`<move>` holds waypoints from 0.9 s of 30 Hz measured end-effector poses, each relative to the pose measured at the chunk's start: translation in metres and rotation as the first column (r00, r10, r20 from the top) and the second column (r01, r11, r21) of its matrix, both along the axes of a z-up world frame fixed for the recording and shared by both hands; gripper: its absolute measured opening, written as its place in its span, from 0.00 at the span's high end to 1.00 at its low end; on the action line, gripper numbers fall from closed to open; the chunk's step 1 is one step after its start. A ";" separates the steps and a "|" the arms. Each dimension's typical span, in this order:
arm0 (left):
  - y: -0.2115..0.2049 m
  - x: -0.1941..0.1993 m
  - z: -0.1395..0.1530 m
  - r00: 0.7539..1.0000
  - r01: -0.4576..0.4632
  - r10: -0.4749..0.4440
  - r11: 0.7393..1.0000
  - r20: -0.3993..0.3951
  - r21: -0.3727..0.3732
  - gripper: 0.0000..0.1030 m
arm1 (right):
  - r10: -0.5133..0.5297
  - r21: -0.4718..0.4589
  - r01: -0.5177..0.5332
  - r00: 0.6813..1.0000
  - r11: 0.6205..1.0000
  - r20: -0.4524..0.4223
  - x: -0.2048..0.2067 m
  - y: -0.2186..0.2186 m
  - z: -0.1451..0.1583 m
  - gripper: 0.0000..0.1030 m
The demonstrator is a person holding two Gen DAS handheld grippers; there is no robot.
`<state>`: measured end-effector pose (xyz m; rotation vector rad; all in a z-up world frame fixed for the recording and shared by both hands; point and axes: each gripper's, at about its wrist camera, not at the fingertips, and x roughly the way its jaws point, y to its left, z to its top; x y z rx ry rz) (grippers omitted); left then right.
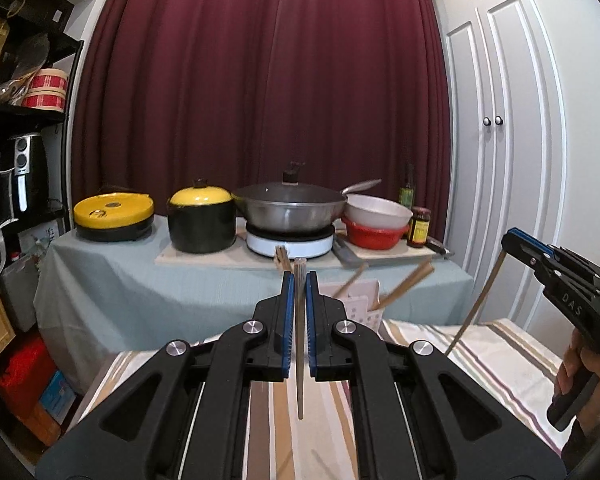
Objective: Organize utensils
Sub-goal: 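Lift both held chopsticks upright and carry them toward the white holder, then lower both chopsticks into the holder and open both tools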
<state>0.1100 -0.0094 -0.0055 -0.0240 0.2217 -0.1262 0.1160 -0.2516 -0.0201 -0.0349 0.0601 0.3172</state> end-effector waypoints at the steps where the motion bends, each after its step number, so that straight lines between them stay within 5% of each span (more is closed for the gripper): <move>1: 0.000 0.008 0.004 1.000 0.005 -0.005 1.000 0.002 -0.007 0.94 | 0.000 -0.001 0.000 1.000 1.000 0.010 0.008 0.000 0.004 0.93; 17: -0.017 0.124 0.071 0.996 0.024 -0.022 1.000 0.085 -0.021 0.94 | -0.009 0.006 0.009 0.996 1.000 0.084 0.111 0.002 0.048 0.93; 27: -0.030 0.190 0.070 0.995 -0.005 0.006 1.000 0.095 -0.009 0.94 | -0.003 -0.003 0.003 0.997 1.000 0.080 0.162 0.008 0.038 0.93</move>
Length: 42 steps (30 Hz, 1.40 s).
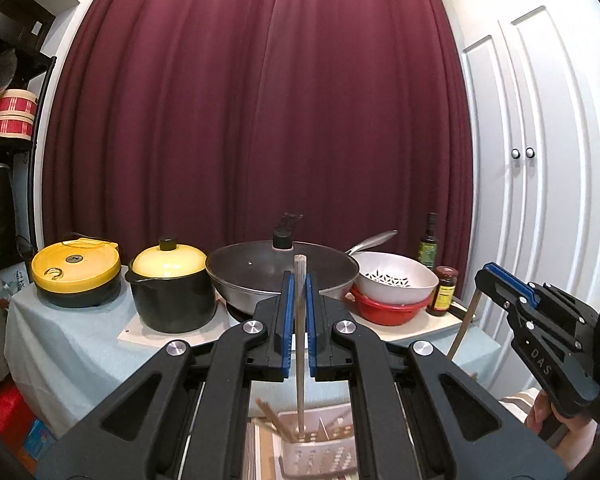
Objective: Organize utensils
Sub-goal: 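Lower both chopsticks into the holder and open both tools, then pull both open tools back from the holder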
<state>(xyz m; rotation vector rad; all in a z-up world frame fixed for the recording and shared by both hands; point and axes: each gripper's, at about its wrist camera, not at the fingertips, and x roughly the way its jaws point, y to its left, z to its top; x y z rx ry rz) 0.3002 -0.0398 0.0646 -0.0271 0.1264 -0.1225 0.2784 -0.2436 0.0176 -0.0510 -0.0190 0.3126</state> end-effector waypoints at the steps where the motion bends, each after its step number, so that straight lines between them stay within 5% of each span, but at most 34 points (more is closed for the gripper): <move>1: -0.002 0.006 -0.002 1.000 -0.003 0.003 1.000 -0.001 0.003 0.94 | 0.001 0.001 -0.001 1.000 1.000 -0.002 0.004 0.001 -0.002 0.93; 20: -0.008 0.050 -0.072 0.992 0.020 -0.020 1.000 -0.128 0.004 0.94 | 0.010 -0.003 -0.010 0.995 1.000 -0.099 0.056 0.009 -0.060 0.93; 24: -0.005 0.050 -0.079 0.991 0.007 -0.008 1.000 -0.134 -0.002 0.67 | 0.001 -0.006 -0.002 0.992 1.000 -0.127 0.059 0.009 -0.068 0.91; 31: -0.002 0.045 -0.078 0.992 -0.012 0.011 1.000 -0.122 -0.006 0.39 | -0.037 -0.007 0.037 0.991 0.999 -0.127 0.050 0.008 -0.070 0.52; 42: 0.006 0.022 -0.066 0.995 -0.059 0.061 0.998 -0.080 0.025 0.22 | -0.112 -0.016 0.111 0.988 0.994 -0.110 0.029 0.001 -0.057 0.22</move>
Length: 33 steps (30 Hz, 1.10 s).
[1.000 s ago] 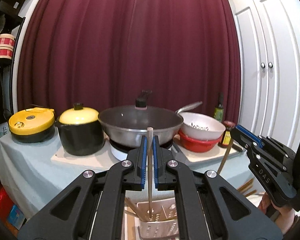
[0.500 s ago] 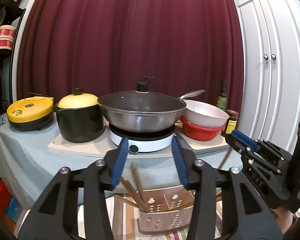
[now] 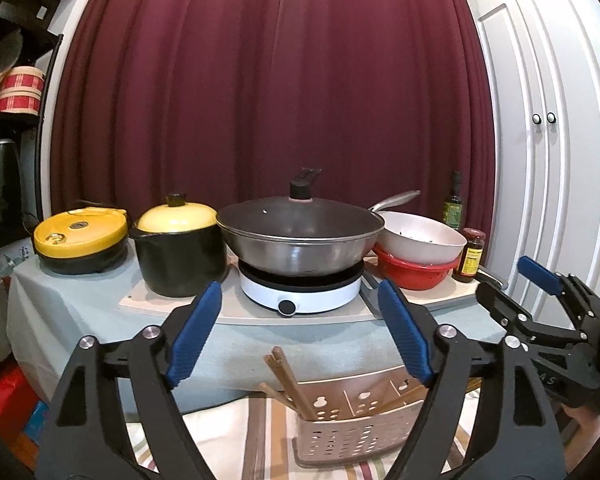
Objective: Organize utensils
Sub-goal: 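Pull both open tools back from the holder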
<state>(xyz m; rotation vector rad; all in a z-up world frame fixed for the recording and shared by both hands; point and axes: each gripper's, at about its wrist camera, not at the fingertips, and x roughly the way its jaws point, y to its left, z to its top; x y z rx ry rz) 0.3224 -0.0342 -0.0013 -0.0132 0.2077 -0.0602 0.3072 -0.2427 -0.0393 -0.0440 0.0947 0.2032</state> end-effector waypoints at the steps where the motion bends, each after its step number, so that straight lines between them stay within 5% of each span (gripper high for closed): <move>1: 0.001 -0.004 0.002 1.000 -0.006 0.006 1.000 0.006 0.005 0.21 | -0.003 -0.001 0.003 1.000 1.000 -0.002 -0.003 -0.001 0.001 0.21; 14: 0.013 -0.065 0.005 1.000 -0.028 0.028 0.999 -0.001 0.021 0.14 | -0.038 0.004 0.038 0.999 0.999 -0.025 -0.065 -0.003 0.009 0.18; 33: 0.012 -0.210 -0.068 0.983 -0.060 0.065 0.998 -0.171 0.034 0.11 | -0.015 0.055 0.026 0.981 0.998 -0.193 -0.190 -0.005 -0.056 0.17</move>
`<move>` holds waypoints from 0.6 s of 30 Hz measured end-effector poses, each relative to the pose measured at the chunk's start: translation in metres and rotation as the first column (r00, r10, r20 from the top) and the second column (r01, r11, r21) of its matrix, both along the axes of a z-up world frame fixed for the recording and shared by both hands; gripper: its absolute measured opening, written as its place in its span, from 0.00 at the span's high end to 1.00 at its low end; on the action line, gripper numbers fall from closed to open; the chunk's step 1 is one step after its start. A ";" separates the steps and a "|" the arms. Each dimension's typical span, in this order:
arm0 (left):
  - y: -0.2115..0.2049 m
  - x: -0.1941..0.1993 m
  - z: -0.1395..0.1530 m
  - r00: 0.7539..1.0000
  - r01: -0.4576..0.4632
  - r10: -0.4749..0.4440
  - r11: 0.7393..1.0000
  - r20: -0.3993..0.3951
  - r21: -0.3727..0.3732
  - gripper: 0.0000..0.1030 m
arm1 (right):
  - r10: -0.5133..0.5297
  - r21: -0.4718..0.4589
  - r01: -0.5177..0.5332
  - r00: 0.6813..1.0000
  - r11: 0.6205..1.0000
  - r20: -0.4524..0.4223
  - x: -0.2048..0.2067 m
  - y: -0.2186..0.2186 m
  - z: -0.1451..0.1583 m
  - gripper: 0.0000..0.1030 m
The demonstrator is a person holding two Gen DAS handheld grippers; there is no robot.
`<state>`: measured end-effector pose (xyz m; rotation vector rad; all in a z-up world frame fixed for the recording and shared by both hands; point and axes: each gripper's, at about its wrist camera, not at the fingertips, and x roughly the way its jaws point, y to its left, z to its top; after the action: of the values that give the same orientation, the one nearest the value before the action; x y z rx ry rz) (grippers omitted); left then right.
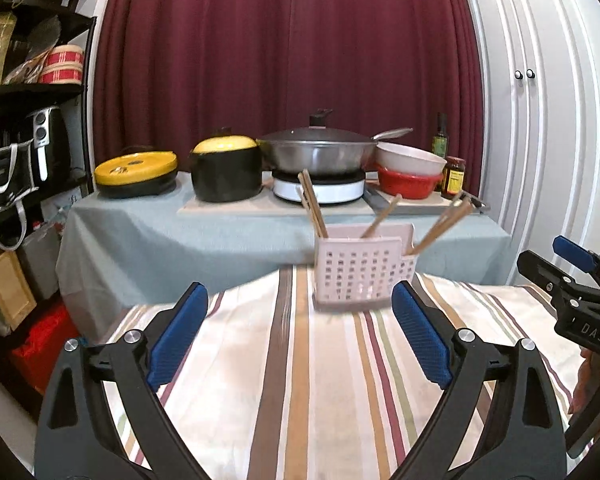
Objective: Organize utensils
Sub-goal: 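Pull both open tools back from the holder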
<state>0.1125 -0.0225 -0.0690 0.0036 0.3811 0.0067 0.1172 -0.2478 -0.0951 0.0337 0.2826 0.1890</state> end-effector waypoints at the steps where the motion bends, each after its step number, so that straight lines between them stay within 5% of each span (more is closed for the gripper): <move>1: 0.000 -0.006 -0.001 1.000 -0.002 0.002 1.000 -0.004 -0.004 0.11 | -0.002 -0.007 0.002 1.000 1.000 -0.005 -0.007 0.000 -0.002 0.17; 18: 0.003 -0.076 0.019 0.999 -0.014 0.014 1.000 0.033 -0.012 0.07 | -0.004 -0.039 0.005 1.000 0.999 0.024 -0.075 0.006 0.011 0.16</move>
<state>0.0361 -0.0194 -0.0502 -0.0110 0.3478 0.0181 0.0427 -0.2415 -0.0839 -0.0067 0.2619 0.1798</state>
